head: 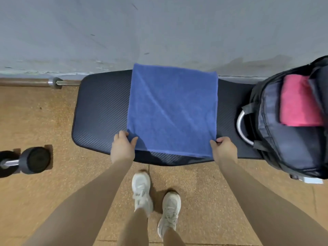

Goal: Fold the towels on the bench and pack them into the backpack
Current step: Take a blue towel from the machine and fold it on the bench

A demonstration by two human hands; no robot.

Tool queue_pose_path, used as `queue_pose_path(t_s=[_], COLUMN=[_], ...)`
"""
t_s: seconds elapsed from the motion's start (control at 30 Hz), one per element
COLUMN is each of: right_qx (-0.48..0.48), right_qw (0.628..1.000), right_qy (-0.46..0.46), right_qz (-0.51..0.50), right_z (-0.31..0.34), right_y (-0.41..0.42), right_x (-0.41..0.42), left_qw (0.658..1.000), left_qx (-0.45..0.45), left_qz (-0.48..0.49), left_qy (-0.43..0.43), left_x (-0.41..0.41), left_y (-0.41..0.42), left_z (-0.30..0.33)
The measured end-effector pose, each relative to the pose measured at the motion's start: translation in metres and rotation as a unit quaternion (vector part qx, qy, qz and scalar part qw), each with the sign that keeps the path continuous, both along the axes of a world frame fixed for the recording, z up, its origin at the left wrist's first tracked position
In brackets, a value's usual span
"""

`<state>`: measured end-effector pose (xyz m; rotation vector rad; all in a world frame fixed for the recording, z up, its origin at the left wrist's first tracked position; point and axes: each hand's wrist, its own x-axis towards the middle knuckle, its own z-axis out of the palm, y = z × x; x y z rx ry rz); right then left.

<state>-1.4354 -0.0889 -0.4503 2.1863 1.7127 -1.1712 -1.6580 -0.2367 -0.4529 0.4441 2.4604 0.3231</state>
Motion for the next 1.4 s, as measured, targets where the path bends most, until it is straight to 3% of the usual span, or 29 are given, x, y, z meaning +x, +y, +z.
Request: queue_pose_path(t_s=[0.13, 0.37, 0.57, 0.73, 0.83, 0.9, 0.97, 1.03, 1.1, 1.2, 1.4], right_qx=[-0.016, 0.004, 0.040, -0.021, 0.000, 0.142, 0.237, 0.252, 0.276, 0.297, 0.328], right_qw=[0.998, 0.999, 0.982, 0.983, 0.999, 0.974, 0.920, 0.861, 0.803, 0.765, 0.773], right_qy=[0.029, 0.030, 0.131, 0.090, -0.039, -0.100, -0.036, 0.017, 0.032, -0.006, -0.085], right_qz=[-0.051, -0.044, -0.127, -0.158, -0.038, 0.147, 0.310, 0.441, 0.527, 0.571, 0.537], right_z=[-0.001, -0.003, 0.007, 0.009, 0.008, 0.005, -0.002, -0.018, -0.036, -0.065, -0.073], right_y=[-0.009, -0.024, -0.035, -0.043, -0.053, -0.063, -0.074, -0.090, -0.106, -0.115, -0.092], right_x=[0.005, 0.006, -0.001, 0.006, 0.010, 0.005, -0.012, -0.040, -0.067, -0.079, 0.005], left_qw=[0.999, 0.993, 0.939, 0.942, 0.978, 1.000, 0.974, 0.928, 0.885, 0.854, 0.812], left_qx=[0.009, 0.062, 0.149, 0.143, 0.064, 0.004, 0.058, 0.122, 0.129, 0.087, 0.085], left_qz=[0.042, 0.078, 0.237, 0.207, 0.121, 0.003, -0.157, -0.317, -0.429, -0.493, -0.553], left_qy=[-0.007, -0.064, -0.200, -0.223, -0.159, 0.011, 0.156, 0.153, 0.125, 0.141, 0.165], left_x=[-0.010, -0.025, -0.037, -0.042, -0.044, -0.041, -0.033, -0.024, -0.017, -0.022, -0.037], left_y=[0.004, -0.008, -0.025, -0.035, -0.053, -0.064, -0.062, -0.050, -0.039, -0.044, -0.058], left_z=[-0.004, -0.004, -0.006, -0.003, -0.002, -0.001, -0.002, -0.013, -0.031, -0.060, -0.066])
